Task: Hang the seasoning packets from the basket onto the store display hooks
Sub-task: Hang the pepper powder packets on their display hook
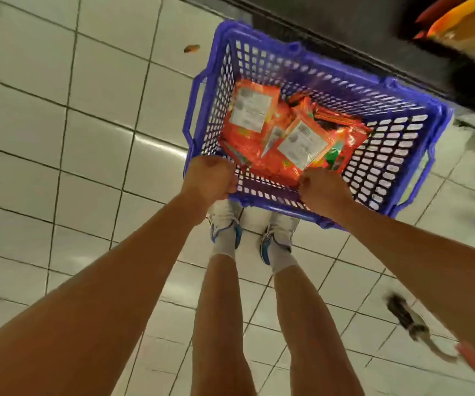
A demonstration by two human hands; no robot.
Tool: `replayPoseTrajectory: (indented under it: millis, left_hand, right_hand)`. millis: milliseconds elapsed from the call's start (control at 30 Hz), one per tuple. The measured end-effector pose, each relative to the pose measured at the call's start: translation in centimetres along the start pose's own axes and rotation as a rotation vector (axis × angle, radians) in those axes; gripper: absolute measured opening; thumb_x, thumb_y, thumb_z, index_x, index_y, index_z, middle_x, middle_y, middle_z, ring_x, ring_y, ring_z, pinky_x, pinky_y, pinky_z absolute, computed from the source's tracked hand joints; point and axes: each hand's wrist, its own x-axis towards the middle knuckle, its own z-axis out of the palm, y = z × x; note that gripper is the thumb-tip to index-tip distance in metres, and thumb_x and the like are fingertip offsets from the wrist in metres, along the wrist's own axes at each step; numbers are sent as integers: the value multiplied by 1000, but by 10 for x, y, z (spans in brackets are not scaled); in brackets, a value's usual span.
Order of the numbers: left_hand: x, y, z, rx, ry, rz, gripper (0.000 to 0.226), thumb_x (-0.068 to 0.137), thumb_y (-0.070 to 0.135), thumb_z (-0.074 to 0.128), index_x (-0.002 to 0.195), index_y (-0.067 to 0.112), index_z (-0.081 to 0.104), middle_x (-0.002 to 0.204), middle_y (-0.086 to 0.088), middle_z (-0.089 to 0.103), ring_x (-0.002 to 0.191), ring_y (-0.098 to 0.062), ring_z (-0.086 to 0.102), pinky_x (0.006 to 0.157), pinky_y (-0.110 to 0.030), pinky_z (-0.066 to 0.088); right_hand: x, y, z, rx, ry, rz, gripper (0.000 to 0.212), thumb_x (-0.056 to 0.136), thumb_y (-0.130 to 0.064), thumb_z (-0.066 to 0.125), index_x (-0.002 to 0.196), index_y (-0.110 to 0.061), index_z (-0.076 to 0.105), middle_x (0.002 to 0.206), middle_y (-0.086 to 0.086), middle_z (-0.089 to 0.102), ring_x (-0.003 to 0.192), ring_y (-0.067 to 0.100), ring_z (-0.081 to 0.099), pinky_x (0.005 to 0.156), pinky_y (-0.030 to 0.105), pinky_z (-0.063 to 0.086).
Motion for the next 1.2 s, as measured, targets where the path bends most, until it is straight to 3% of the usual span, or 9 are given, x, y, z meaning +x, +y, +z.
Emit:
replayPoseTrajectory:
  millis: [100, 167, 300, 400, 533, 733, 867, 1067, 1200]
  left_hand:
    - [43, -15, 15, -3, -21, 27, 21, 96, 9, 55, 77, 14, 63, 74, -9, 63, 64, -22, 59, 54, -27, 46]
    - [66, -26, 24, 6, -49, 49, 24, 96, 4, 54, 76, 13, 64, 71, -8, 64, 58, -20, 59, 52, -24, 47]
    - [97, -46, 33, 125, -68, 74, 21, 94, 5, 54, 78, 11, 67, 82, -15, 70, 68, -27, 68, 66, -33, 61]
    - [105, -52, 31, 169, -75, 79, 20, 93, 8, 54, 81, 12, 70, 79, -14, 69, 72, -32, 64, 73, -41, 55]
    - [104, -45, 28, 98, -107, 16, 21, 96, 4, 53, 81, 12, 66, 77, -12, 64, 67, -23, 59, 61, -33, 58]
    - [112, -33, 29, 132, -63, -48, 22, 97, 14, 57, 78, 17, 67, 72, -5, 70, 67, -20, 64, 66, -35, 58]
    - [128, -39, 36, 130, -48, -59, 19, 96, 9, 57, 82, 13, 69, 55, 2, 67, 50, -13, 61, 46, -22, 47]
    - [132, -46, 42, 190, -12, -7, 23, 94, 10, 56, 76, 15, 69, 64, 0, 70, 54, -12, 63, 46, -21, 48]
    - [123, -40, 43, 222, -21, 36, 15, 93, 10, 59, 92, 19, 71, 98, -17, 75, 79, -22, 66, 82, -48, 59]
  right_hand:
    - [50, 15, 23, -268, 17, -93, 57, 87, -14, 64, 142, -14, 48, 144, 17, 52, 134, 38, 48, 95, 49, 52]
    - [83, 28, 36, -483, -31, -161, 85, 90, -16, 65, 160, -21, 17, 169, 12, 9, 156, 34, 8, 116, 55, 31]
    - [136, 54, 67, -782, -76, -259, 98, 97, -20, 56, 157, -35, -19, 163, 4, -32, 153, 30, -23, 124, 54, -1]
    - [147, 67, 87, -704, 23, -317, 89, 98, -17, 56, 160, -33, -7, 164, 3, -28, 154, 29, -18, 125, 55, 4]
    - [146, 71, 86, -555, 193, -421, 65, 98, -12, 60, 156, -17, 34, 167, 11, 21, 155, 34, 15, 123, 53, 16]
    - [145, 78, 67, -673, 97, -341, 96, 95, -26, 63, 161, -25, -7, 169, 6, -17, 154, 28, -19, 124, 59, 4]
    - [159, 90, 69, -732, 54, -329, 118, 88, -22, 69, 155, -28, -28, 160, 5, -39, 147, 31, -32, 124, 57, 1]
    - [148, 75, 67, -369, 193, -437, 60, 98, -18, 58, 154, -15, 39, 166, 13, 25, 152, 39, 22, 119, 56, 28]
    - [115, 32, 36, 220, 197, -354, 24, 102, -19, 58, 117, -5, 69, 105, 18, 73, 95, 38, 71, 69, 32, 50]
